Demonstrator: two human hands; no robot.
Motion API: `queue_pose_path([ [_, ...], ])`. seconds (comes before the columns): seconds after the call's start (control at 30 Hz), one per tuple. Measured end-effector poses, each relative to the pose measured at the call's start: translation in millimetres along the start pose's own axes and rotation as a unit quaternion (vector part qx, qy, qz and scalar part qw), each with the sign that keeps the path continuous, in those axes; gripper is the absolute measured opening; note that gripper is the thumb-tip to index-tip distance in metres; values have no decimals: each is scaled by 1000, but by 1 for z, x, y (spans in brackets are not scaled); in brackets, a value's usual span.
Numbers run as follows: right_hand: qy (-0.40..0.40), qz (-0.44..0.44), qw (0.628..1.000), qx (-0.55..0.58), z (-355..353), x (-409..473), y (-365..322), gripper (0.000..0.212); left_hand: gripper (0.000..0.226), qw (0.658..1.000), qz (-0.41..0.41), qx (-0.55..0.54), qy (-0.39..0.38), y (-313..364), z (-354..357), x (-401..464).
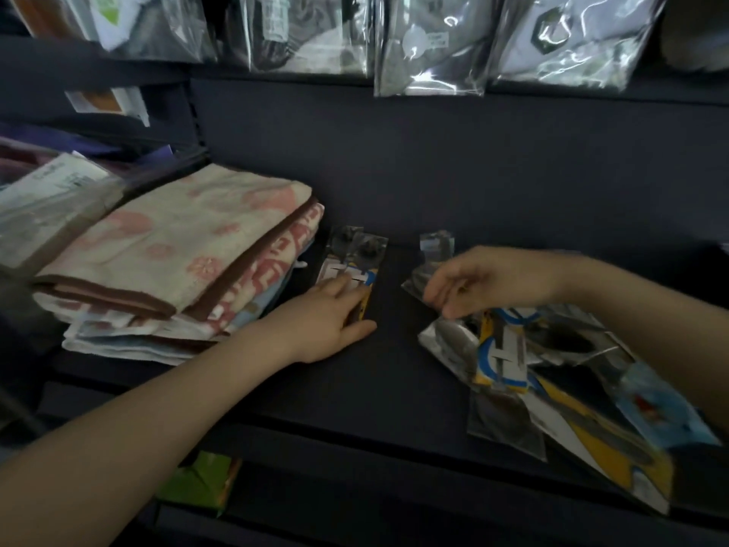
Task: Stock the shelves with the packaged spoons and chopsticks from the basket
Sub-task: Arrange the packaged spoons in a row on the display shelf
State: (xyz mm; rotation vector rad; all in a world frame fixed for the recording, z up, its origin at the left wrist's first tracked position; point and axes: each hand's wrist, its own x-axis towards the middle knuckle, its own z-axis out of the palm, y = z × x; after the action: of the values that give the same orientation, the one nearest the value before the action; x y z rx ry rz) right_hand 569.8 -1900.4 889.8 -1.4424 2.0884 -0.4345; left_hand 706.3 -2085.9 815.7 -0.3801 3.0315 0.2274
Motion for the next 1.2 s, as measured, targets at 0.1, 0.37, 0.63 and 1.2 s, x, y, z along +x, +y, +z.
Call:
queue_pose_path([
  [0.1,-18,26,998,-58,14,3,3,29,72,1000,-3,15,25,4,-4,-2],
  [0.37,47,2,998,-53,14,10,9,5,63,998,-14,-21,50,9,-12,-14],
  [0.63,252,-110,928,251,-22,2,18,16,46,908,38,-397,128,65,-17,-11],
  [1.2,208,220,934,189,-4,-47,112,108,10,844,-97,-520,90,94,-3,-5],
])
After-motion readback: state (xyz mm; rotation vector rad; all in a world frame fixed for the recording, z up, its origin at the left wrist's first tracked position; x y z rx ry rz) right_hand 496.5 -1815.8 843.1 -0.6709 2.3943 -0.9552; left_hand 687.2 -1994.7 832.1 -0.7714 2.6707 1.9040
